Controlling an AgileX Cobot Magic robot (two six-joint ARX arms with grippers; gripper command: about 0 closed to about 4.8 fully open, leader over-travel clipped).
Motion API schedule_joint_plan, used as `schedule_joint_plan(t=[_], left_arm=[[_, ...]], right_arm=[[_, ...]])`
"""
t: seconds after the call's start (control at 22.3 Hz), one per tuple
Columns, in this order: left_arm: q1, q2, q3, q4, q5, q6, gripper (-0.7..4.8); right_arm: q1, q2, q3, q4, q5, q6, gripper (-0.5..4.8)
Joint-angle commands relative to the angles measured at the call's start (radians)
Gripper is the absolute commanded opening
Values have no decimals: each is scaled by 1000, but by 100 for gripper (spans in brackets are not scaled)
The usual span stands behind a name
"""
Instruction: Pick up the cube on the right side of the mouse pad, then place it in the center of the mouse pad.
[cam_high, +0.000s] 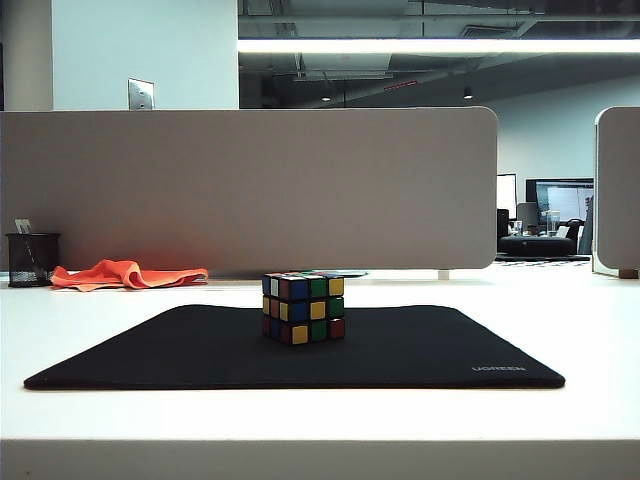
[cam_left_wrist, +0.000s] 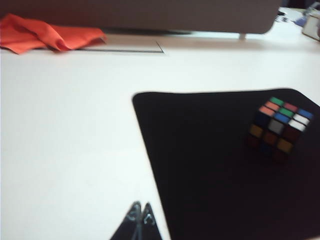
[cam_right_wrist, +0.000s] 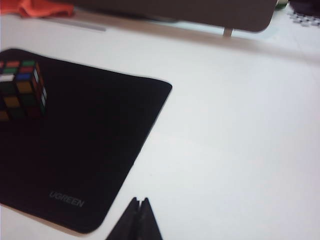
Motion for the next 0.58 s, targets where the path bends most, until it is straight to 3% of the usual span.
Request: schedule_joint_plan(t=[0.04, 0.58], left_arm=[[4, 0, 4, 6, -13, 0, -6], [5, 0, 4, -33, 0, -2, -6]], right_arm=[[0, 0, -5, 34, -2, -5, -5], [0, -2, -7, 40, -2, -7, -5]])
